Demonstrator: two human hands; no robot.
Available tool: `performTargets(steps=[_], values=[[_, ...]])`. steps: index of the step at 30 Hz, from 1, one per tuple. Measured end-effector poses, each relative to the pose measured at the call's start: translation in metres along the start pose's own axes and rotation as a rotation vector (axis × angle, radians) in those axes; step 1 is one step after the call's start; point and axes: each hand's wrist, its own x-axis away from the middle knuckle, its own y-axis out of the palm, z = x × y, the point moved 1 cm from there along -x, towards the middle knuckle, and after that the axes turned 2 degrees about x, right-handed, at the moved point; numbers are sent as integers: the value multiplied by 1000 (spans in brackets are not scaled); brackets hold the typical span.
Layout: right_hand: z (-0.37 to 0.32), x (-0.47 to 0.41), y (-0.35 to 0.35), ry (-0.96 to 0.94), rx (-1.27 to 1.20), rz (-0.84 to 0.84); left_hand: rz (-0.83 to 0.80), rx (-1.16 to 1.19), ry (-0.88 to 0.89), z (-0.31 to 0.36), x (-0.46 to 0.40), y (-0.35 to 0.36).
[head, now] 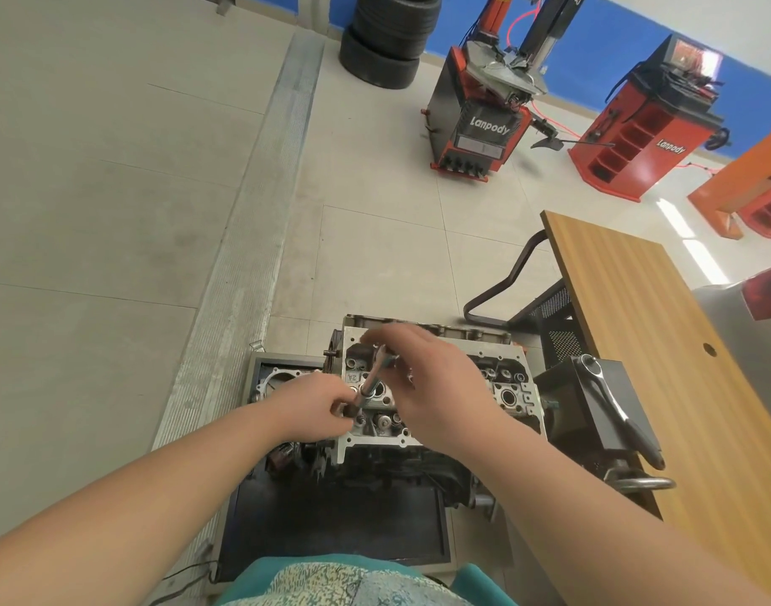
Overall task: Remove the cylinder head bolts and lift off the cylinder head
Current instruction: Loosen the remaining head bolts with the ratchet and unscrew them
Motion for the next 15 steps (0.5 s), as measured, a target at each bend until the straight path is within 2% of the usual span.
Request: performTargets(steps=[6,11,15], values=[[16,11,-27,81,-174,234,-10,-277,10,10,-10,1],[26,19,-30,103,-119,237,-71,-402,51,22,-11,-4],[34,29,-24,149,-108,212,-152,-653,82,38,-16,-9]])
